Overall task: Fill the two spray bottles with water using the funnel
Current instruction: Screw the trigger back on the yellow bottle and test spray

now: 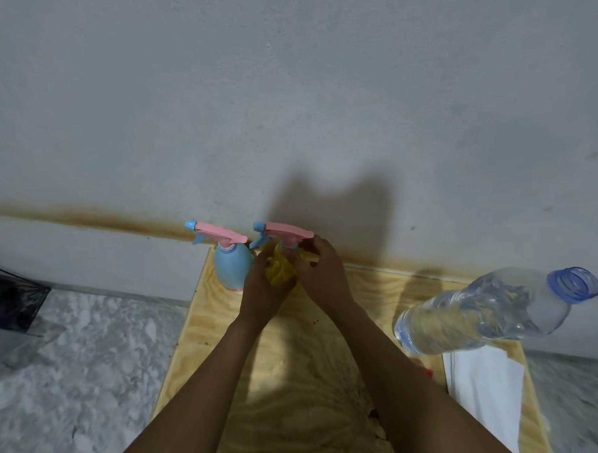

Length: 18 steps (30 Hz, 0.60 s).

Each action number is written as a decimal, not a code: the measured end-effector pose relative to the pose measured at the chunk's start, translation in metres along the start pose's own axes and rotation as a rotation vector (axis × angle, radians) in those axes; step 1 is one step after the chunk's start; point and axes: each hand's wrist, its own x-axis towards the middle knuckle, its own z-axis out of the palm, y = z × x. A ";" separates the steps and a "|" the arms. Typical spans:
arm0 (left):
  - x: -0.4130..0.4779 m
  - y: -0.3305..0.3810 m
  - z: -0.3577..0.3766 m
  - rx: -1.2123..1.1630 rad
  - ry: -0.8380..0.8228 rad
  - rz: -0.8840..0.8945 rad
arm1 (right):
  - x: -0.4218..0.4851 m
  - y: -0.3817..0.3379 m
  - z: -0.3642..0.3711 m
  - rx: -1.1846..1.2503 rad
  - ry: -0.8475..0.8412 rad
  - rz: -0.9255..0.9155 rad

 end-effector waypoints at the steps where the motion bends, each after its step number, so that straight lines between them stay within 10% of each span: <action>1: 0.000 0.000 0.000 -0.002 0.003 -0.006 | -0.001 0.000 0.000 0.005 -0.002 0.003; 18: -0.014 0.024 -0.004 0.034 -0.012 -0.108 | -0.050 -0.014 -0.053 -0.066 -0.092 -0.086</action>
